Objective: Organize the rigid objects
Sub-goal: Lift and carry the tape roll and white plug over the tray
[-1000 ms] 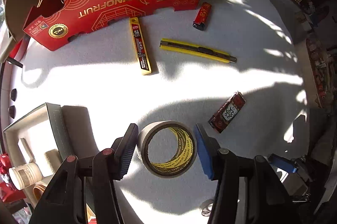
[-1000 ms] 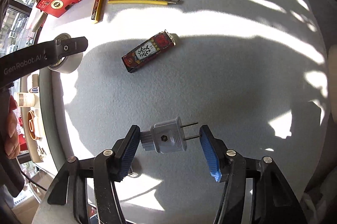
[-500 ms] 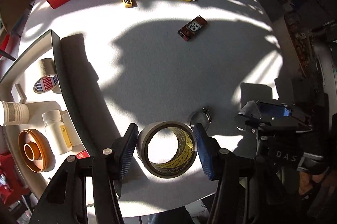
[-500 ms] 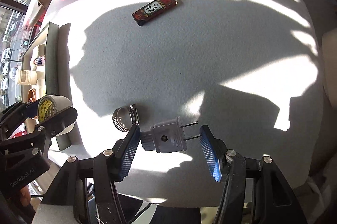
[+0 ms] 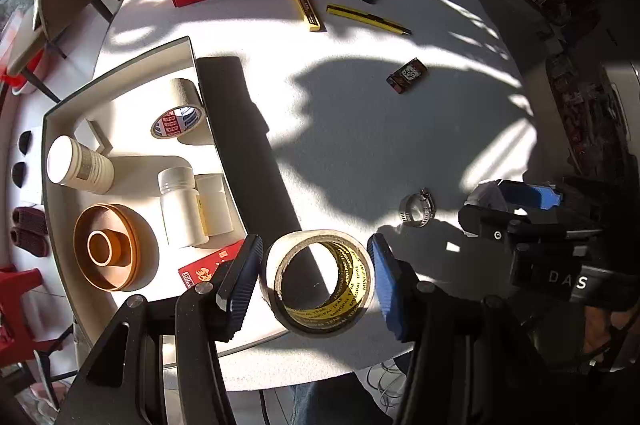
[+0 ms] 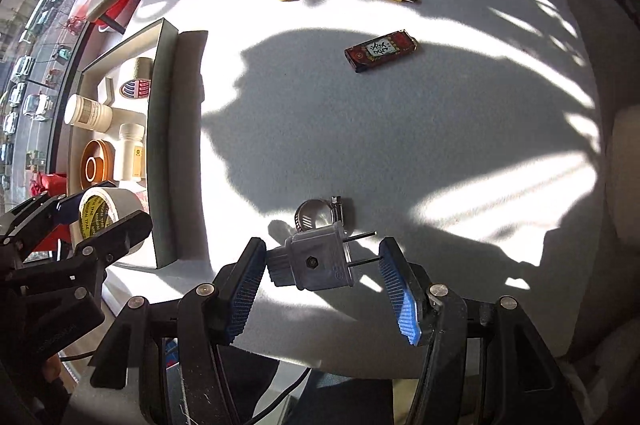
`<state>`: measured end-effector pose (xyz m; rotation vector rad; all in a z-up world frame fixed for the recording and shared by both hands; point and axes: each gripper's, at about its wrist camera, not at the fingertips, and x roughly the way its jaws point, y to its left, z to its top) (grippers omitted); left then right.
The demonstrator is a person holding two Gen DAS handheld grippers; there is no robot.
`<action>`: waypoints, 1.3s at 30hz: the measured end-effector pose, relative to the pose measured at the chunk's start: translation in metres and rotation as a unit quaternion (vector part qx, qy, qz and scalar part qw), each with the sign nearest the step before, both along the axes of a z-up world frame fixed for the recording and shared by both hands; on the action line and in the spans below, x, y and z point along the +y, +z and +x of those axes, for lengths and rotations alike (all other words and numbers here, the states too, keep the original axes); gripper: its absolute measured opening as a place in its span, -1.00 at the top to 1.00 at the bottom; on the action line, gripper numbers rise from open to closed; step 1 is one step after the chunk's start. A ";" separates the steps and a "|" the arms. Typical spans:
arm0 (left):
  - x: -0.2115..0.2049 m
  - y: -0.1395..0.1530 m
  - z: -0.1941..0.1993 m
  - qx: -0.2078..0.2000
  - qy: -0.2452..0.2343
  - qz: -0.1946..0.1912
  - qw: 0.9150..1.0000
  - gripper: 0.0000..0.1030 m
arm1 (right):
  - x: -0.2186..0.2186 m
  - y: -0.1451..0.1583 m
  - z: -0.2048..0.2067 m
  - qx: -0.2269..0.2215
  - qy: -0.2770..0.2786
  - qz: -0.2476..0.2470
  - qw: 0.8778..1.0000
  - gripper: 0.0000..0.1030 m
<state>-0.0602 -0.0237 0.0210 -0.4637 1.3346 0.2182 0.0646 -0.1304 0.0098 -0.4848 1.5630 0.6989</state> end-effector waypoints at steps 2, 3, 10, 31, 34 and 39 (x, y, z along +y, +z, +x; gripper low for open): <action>0.009 0.004 -0.009 -0.005 0.016 0.004 1.000 -0.13 | 0.010 0.006 -0.004 -0.003 0.011 0.006 1.000 -0.15; 0.014 0.006 -0.014 -0.008 0.025 0.005 1.000 -0.13 | 0.017 0.008 -0.006 -0.005 0.017 0.008 1.000 -0.15; 0.051 0.014 -0.056 -0.016 0.104 0.018 0.994 -0.13 | 0.061 0.020 -0.027 -0.012 0.065 0.028 0.997 -0.15; 0.107 0.014 -0.147 0.006 0.269 0.064 0.961 -0.13 | 0.165 0.046 -0.113 -0.009 0.229 0.086 0.970 -0.15; 0.107 0.012 -0.148 0.006 0.273 0.063 0.960 -0.13 | 0.167 0.043 -0.115 -0.007 0.233 0.082 0.969 -0.16; 0.109 0.006 -0.147 0.010 0.277 0.057 0.959 -0.13 | 0.173 0.037 -0.116 -0.004 0.240 0.071 0.968 -0.15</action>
